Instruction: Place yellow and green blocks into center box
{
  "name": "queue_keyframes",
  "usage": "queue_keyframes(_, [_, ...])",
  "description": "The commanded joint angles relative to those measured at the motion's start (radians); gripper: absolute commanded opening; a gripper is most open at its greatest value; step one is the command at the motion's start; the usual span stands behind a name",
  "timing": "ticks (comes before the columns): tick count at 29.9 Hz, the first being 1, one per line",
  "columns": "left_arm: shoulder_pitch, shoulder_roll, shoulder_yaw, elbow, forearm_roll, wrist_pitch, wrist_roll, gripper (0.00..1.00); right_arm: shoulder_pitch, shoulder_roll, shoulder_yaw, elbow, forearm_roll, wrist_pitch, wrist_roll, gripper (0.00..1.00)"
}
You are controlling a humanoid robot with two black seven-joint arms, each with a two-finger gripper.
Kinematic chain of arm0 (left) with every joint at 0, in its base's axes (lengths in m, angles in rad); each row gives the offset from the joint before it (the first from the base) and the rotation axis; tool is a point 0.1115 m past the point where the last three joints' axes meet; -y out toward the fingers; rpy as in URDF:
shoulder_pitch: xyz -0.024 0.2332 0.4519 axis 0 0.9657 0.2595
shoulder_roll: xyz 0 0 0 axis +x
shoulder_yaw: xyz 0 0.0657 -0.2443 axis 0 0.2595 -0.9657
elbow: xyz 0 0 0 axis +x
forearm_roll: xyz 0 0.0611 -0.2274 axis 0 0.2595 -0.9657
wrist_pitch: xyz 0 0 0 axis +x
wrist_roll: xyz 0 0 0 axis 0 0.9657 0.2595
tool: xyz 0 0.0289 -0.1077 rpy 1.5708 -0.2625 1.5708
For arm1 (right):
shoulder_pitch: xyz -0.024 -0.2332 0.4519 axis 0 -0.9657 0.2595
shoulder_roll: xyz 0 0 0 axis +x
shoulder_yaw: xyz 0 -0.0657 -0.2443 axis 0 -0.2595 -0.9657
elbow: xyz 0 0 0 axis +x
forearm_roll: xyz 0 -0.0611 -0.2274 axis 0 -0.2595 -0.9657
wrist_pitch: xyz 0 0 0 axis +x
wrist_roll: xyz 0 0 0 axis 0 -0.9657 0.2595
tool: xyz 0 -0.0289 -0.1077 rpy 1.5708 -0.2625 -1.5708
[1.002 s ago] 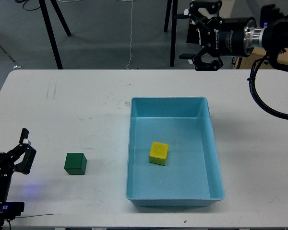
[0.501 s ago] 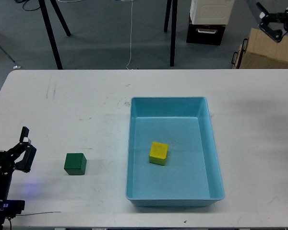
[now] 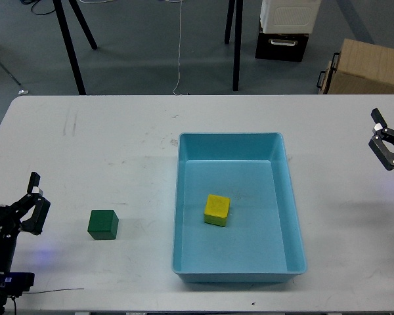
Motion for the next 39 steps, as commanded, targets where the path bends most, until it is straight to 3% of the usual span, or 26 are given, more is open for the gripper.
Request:
queue_keyframes(1, [0.002, 0.000, -0.003, -0.004, 0.000, 0.000, -0.003, 1.00, -0.030, 0.059, 0.038, 0.001, -0.002, 0.000, 0.000, 1.00])
queue_keyframes(5, [0.000, 0.000, -0.015, -0.004, -0.009, 0.000, -0.027, 1.00, -0.038, 0.065, 0.046, -0.004, -0.003, 0.000, 0.000, 1.00])
queue_keyframes(9, [-0.006, 0.000, -0.007, -0.003, -0.019, 0.000, -0.165, 1.00, -0.047, 0.042, 0.032, -0.004, -0.006, 0.000, 0.000, 1.00])
queue_keyframes(11, [-0.010, 0.000, -0.009, -0.003, -0.026, 0.000, -0.195, 1.00, -0.043, 0.002, 0.026, -0.004, -0.008, 0.000, -0.001, 1.00])
queue_keyframes(16, [-0.058, 0.000, -0.033, -0.004, -0.025, 0.000, -0.193, 1.00, -0.038, -0.050, 0.024, 0.001, -0.006, 0.000, 0.000, 1.00])
queue_keyframes(22, [-0.185, 0.031, -0.158, 0.000, -0.029, 0.000, -0.193, 1.00, -0.053, -0.134, 0.027, 0.004, -0.005, 0.000, 0.000, 1.00])
queue_keyframes(29, [-0.257, 0.238, -0.164, -0.024, -0.020, 0.000, -0.184, 1.00, -0.046, -0.113, 0.024, 0.003, -0.006, 0.000, 0.000, 1.00])
queue_keyframes(39, [-0.334, 0.538, -0.139, -0.050, 0.101, 0.000, -0.164, 1.00, -0.047, 0.010, 0.021, -0.001, -0.066, 0.000, 0.000, 1.00])
